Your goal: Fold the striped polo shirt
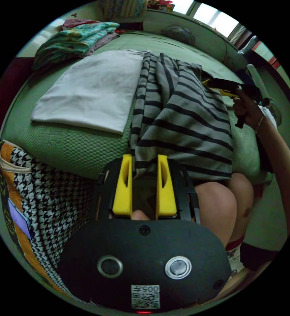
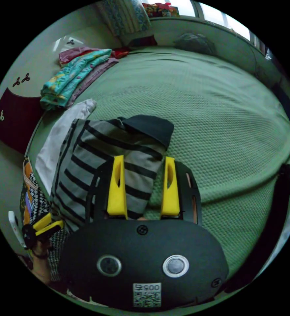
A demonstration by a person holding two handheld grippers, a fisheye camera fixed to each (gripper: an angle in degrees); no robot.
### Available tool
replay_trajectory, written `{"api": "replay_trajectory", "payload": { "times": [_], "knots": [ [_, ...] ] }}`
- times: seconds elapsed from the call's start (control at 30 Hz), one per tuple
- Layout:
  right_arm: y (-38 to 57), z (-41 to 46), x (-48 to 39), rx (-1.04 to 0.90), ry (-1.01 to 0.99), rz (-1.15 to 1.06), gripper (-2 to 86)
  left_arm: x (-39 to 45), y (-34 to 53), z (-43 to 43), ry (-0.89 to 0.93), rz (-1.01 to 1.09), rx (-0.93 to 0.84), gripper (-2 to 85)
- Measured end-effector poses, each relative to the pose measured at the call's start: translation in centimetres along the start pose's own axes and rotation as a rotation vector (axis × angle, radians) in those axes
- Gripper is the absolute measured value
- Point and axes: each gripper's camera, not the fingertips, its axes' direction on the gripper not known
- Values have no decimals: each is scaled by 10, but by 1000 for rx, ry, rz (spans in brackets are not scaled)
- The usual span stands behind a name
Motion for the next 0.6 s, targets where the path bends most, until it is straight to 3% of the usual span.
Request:
{"api": "replay_trajectory", "payload": {
  "times": [0.27, 0.6],
  "knots": [
    [30, -48, -24, 45, 32, -63, 20, 47, 10, -2, -85, 47, -12, 61],
    [69, -182, -41, 231, 0, -166, 8, 109, 52, -74, 79, 171, 128, 45]
  ]
}}
